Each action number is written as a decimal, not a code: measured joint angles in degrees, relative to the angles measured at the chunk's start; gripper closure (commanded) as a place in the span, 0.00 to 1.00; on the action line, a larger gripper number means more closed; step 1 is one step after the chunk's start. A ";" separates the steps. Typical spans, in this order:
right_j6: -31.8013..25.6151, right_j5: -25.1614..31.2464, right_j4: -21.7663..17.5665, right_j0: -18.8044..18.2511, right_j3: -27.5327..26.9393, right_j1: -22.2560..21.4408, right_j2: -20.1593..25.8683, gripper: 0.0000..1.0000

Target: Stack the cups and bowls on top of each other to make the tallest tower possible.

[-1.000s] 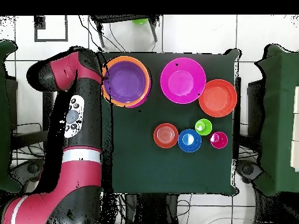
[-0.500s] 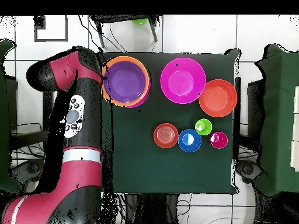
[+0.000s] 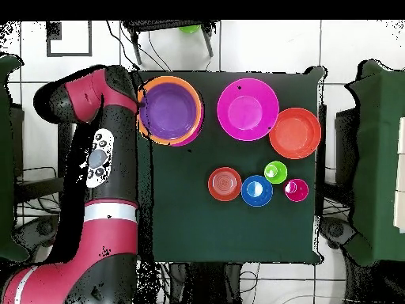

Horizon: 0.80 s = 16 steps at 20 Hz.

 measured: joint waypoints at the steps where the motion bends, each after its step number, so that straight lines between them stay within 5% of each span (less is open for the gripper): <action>1: 0.00 0.00 0.00 -0.01 0.00 -0.18 0.00 0.00; 16: 0.00 0.00 -0.11 -3.36 0.08 -3.51 0.02 0.00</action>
